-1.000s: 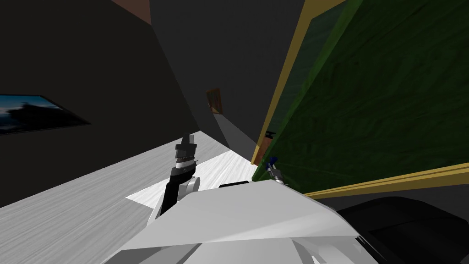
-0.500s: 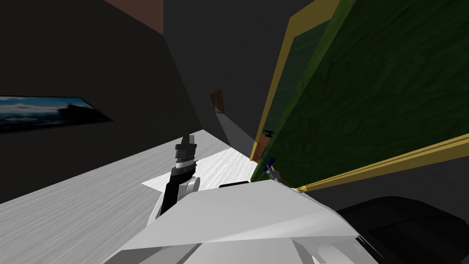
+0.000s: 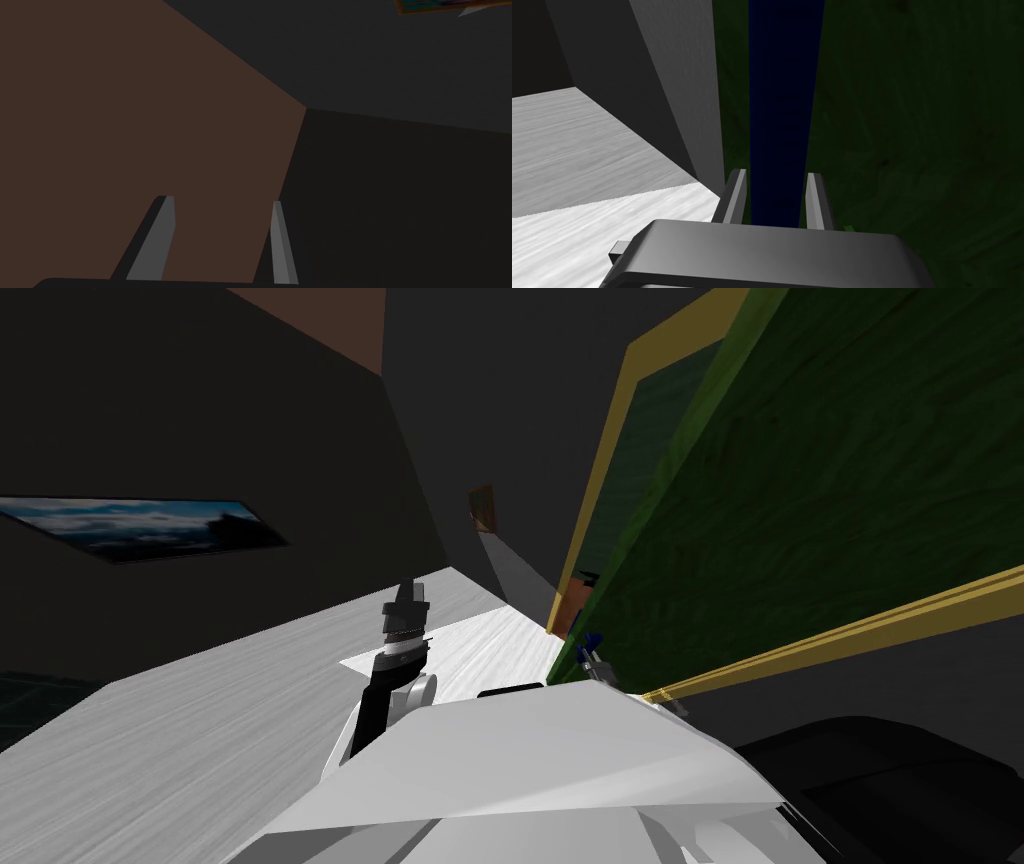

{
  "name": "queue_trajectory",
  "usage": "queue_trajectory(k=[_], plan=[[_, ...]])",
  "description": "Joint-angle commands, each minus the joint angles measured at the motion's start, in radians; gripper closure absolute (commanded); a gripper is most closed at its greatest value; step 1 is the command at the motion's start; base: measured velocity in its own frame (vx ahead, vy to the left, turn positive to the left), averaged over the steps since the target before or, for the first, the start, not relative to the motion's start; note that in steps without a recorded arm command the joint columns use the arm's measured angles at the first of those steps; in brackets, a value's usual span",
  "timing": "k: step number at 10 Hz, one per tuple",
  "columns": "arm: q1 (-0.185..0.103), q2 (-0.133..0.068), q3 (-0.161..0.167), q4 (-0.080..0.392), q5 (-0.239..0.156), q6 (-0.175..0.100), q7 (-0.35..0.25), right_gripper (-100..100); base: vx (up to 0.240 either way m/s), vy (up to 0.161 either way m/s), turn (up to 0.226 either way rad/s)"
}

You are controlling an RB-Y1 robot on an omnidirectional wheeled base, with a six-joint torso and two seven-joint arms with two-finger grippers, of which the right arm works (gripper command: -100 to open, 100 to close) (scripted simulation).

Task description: Pull the door open

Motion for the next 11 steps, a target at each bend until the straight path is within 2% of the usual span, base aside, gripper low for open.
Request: queue_trajectory(k=[1,4,5,11], plan=[[0.005,-0.009,0.017,0.008,0.008,-0.012,-0.016,100,-0.229,0.001,0.120],[0.007,-0.027,0.040,0.023,0.021,-0.037,-0.043,100,-0.210,-0.036,0.104],[0.007,-0.025,0.033,0.016,0.017,-0.028,-0.034,100,-0.097,-0.024,0.030],[-0.008,-0.049,0.072,0.065,0.044,-0.072,-0.090,100,-0.211,-0.030,0.136]])
